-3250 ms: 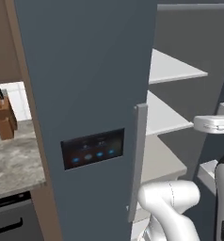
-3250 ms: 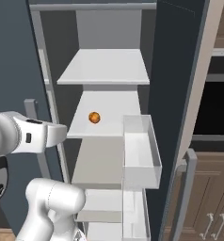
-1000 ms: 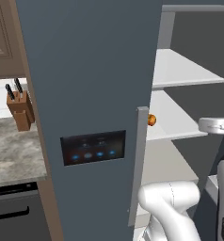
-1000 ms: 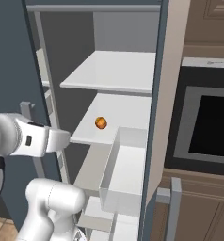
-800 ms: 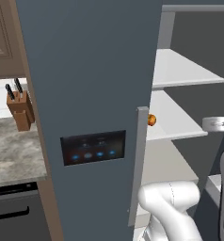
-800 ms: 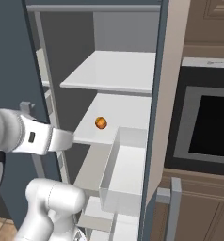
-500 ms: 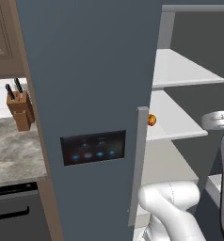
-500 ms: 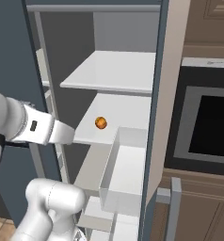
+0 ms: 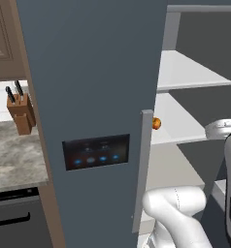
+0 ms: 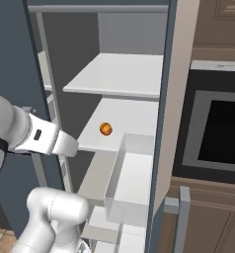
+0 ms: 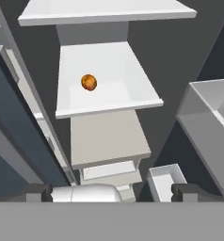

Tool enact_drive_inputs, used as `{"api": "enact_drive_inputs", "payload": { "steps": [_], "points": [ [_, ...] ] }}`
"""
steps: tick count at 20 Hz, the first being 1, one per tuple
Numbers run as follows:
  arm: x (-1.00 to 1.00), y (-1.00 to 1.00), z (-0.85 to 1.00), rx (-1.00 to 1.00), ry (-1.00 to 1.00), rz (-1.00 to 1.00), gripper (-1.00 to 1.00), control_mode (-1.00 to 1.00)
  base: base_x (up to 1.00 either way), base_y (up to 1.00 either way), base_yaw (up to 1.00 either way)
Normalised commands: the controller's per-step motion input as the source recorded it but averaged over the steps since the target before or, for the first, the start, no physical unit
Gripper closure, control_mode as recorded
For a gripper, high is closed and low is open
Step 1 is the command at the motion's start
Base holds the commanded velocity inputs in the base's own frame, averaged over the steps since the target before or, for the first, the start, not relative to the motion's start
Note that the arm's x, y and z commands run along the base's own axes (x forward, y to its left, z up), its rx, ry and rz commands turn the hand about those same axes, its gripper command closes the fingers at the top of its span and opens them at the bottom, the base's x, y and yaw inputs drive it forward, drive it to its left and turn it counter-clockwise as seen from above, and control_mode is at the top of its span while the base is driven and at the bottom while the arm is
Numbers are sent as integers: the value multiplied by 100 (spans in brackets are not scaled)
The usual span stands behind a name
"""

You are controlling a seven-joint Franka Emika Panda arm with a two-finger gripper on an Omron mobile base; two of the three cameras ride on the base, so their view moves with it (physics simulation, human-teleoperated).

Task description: Retrieve the orange and peach from the fridge and place them into the bowl on the dining table.

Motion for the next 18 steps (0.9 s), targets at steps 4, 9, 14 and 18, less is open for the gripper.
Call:
{"api": "enact_drive_inputs", "payload": {
  "steps": [4, 9, 14, 18],
  "points": [
    [3, 0, -47, 0, 0, 0, -100, -100, 0, 0, 0],
    [31, 2, -14, 0, 0, 0, -100, -100, 0, 0, 0],
    [48, 0, 0, 2, 6, 1, -100, -100, 0, 0, 0],
    [58, 0, -2, 3, 12, 2, -100, -100, 0, 0, 0]
  ]
}}
